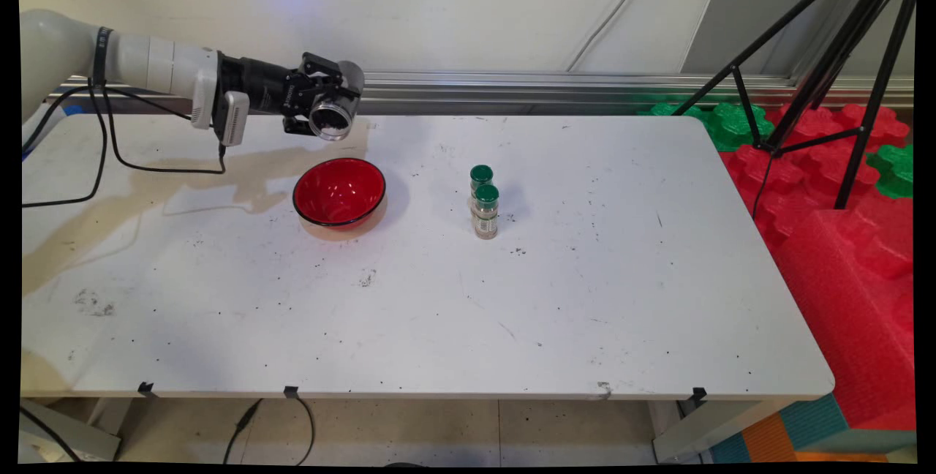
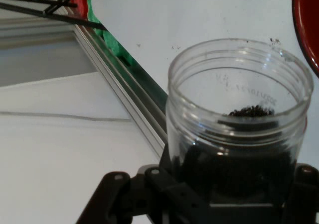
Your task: Pour the black seasoning powder in the red bowl
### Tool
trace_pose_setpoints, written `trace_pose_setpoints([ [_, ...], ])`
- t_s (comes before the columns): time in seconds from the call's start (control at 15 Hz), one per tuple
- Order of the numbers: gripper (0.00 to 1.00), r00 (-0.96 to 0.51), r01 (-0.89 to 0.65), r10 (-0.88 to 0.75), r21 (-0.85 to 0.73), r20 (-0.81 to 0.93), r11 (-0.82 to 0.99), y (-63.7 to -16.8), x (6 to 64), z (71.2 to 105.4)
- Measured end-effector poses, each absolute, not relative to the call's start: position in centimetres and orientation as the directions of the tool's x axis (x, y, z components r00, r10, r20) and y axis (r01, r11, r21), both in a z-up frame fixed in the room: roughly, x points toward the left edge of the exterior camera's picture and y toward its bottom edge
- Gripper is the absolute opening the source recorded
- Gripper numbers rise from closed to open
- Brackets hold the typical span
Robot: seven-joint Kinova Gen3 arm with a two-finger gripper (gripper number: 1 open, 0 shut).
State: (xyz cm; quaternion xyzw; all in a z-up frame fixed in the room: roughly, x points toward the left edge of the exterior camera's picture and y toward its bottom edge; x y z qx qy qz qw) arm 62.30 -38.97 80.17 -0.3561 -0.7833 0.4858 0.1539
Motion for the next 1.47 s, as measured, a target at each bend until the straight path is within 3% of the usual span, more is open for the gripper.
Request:
trace_pose_setpoints([
  [1.47, 0.0, -0.524, 0.586, 0.757, -0.81, -0.389, -0.011, -37.8, 62.2, 81.0],
])
